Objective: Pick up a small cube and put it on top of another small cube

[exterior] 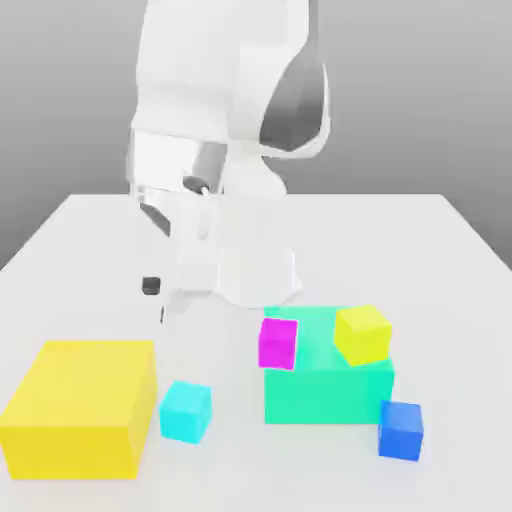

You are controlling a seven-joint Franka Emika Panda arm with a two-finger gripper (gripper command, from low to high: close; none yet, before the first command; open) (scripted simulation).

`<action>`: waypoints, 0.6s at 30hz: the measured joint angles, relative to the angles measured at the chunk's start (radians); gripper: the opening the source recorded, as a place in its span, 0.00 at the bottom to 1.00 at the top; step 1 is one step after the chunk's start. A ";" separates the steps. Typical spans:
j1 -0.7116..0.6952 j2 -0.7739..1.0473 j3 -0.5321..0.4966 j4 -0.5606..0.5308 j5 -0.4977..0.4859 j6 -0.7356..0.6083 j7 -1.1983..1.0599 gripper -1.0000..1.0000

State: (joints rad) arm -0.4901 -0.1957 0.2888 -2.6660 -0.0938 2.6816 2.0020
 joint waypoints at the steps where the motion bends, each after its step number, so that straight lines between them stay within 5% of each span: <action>1: -0.010 0.022 0.002 -0.014 -0.002 0.014 0.044 0.50; 11: -0.062 0.233 -0.006 -0.134 0.050 0.163 0.395 0.50; 18: 0.011 0.397 -0.110 -0.107 -0.087 0.293 0.513 0.50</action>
State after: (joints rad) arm -0.4794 0.2008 0.1791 -2.7731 -0.1810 2.9750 2.5151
